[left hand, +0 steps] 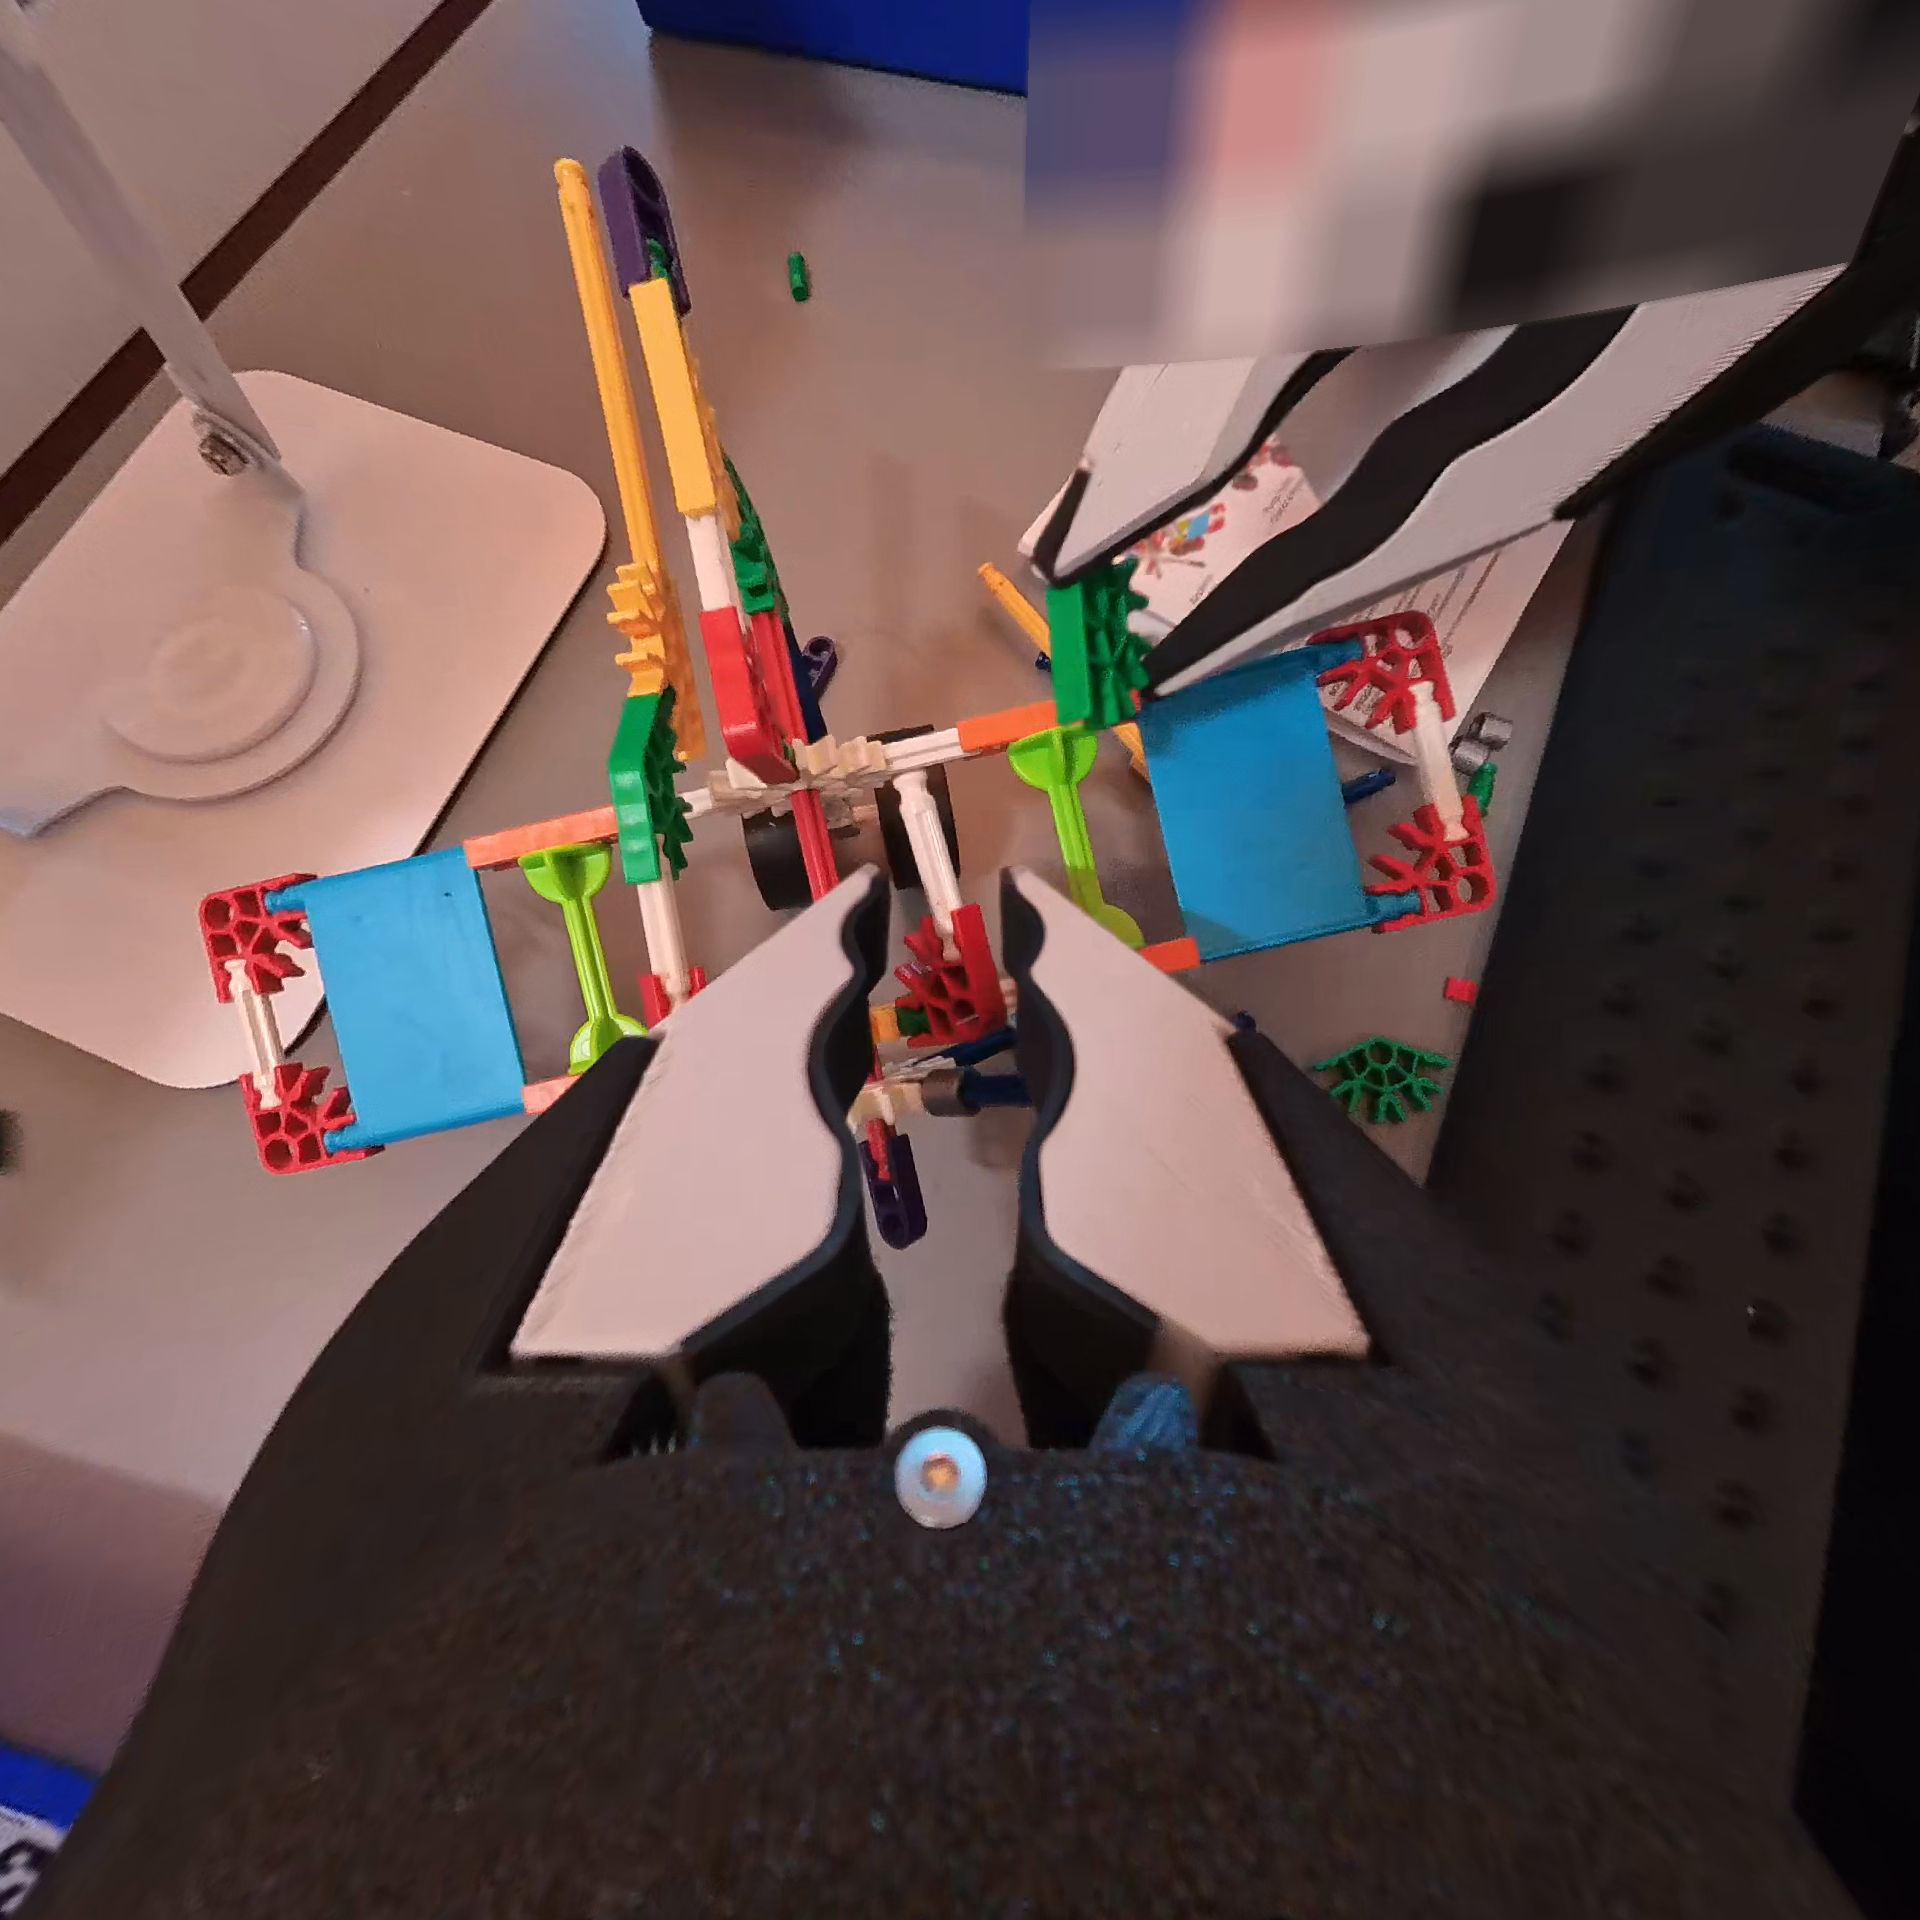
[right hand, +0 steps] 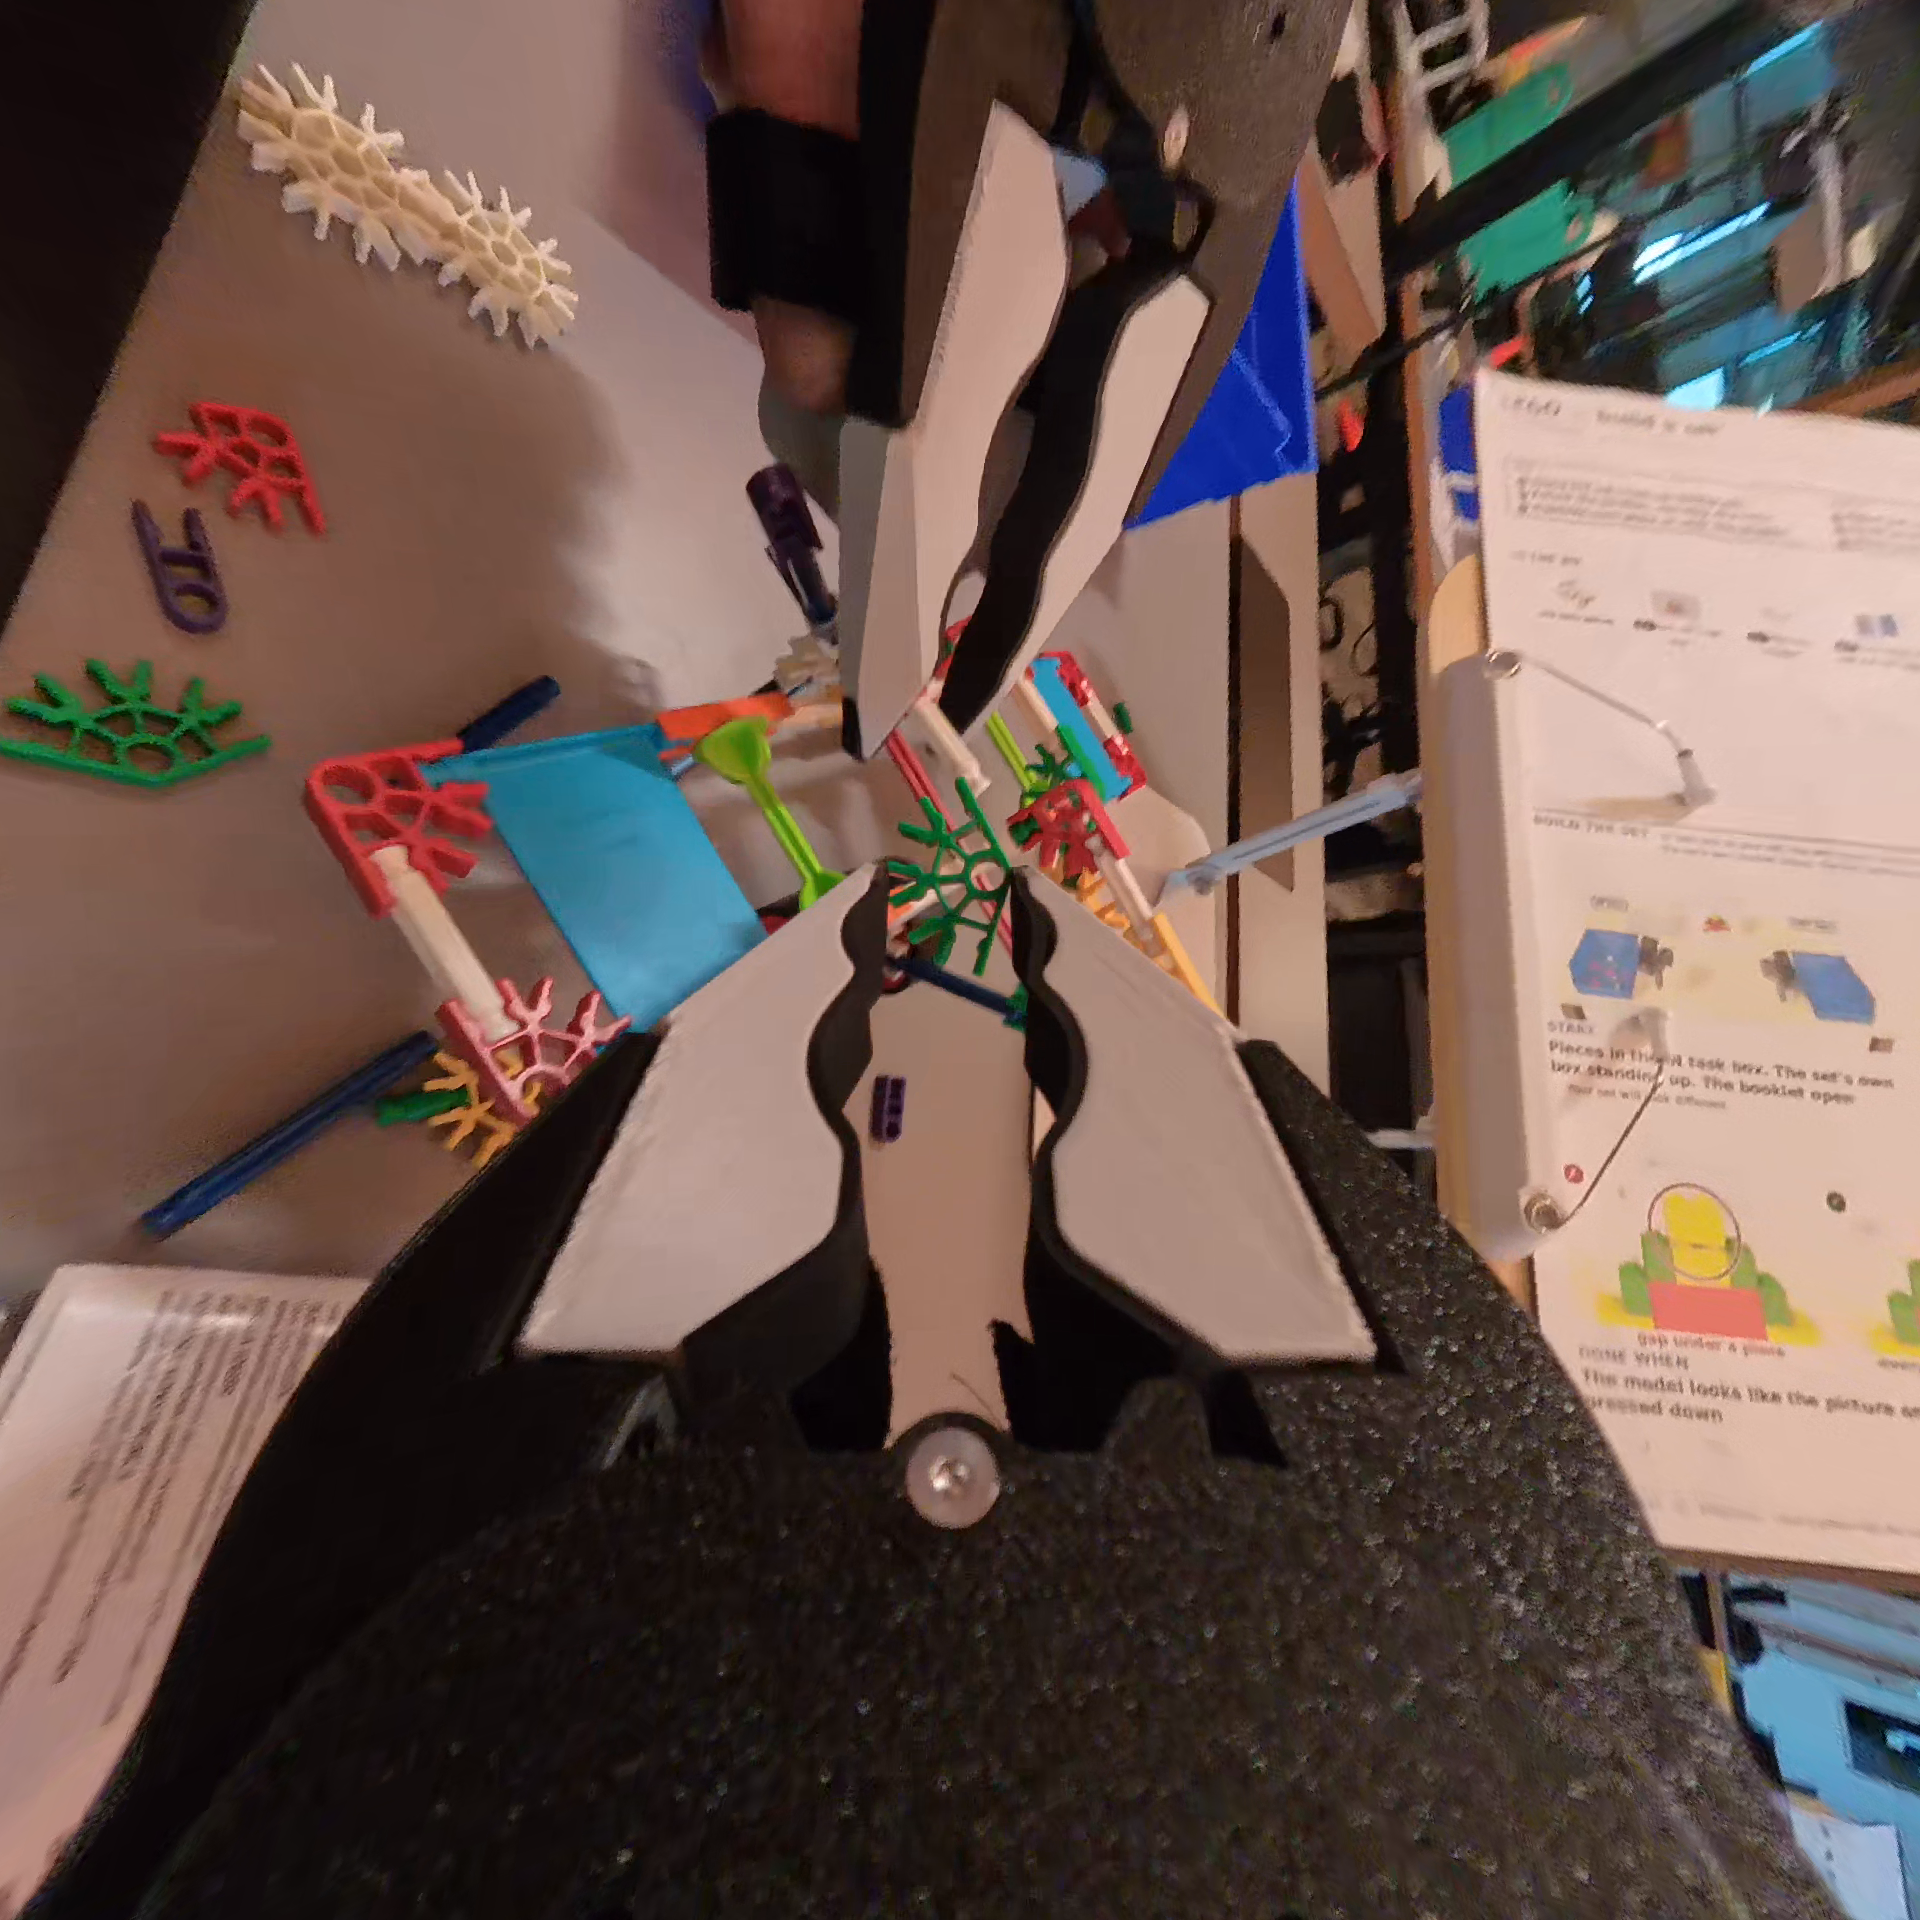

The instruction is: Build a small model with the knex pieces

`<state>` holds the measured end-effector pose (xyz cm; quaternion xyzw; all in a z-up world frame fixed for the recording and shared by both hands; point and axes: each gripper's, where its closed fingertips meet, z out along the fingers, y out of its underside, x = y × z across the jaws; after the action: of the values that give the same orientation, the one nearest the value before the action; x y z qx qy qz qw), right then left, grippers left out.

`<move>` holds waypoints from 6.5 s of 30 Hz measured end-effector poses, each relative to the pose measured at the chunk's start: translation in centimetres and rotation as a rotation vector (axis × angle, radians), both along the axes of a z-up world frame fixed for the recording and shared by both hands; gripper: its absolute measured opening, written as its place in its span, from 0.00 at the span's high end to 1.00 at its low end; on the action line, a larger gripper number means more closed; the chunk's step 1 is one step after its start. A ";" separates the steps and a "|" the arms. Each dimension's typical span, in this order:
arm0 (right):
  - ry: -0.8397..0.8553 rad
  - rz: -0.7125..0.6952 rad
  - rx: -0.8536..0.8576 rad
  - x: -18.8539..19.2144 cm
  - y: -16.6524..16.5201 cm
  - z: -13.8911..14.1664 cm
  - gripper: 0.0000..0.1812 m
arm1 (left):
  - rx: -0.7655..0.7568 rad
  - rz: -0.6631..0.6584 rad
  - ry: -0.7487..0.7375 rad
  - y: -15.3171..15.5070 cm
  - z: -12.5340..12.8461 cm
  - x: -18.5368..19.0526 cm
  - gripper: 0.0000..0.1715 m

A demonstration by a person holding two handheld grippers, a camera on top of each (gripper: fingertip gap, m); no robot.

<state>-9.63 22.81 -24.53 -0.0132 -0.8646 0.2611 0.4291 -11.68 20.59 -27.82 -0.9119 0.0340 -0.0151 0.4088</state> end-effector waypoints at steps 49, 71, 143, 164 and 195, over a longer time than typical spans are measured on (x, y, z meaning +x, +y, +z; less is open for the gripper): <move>-0.116 -0.018 -0.093 -2.2 -1.3 -1.1 0.91 | 0.030 -0.055 -0.089 1.2 0.5 0.8 0.96; -0.450 0.077 -0.253 -1.4 -1.6 -2.1 0.97 | 0.029 -0.199 0.203 1.3 0.1 1.4 0.98; -0.264 -0.326 -0.544 3.1 14.3 -1.4 0.81 | 0.173 0.050 0.168 -4.3 0.2 0.3 1.00; -0.301 -0.343 -0.567 3.2 14.9 -2.6 0.81 | 0.132 0.000 0.300 -1.8 0.0 2.3 0.89; -0.304 -0.389 -0.571 3.3 16.6 -2.7 0.82 | -0.139 0.119 0.512 -5.9 2.1 1.2 0.94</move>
<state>-6.37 39.37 -27.22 -0.3346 -0.7922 0.4004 0.3164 -10.45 14.73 -25.73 -0.9122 0.0813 0.2377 0.3236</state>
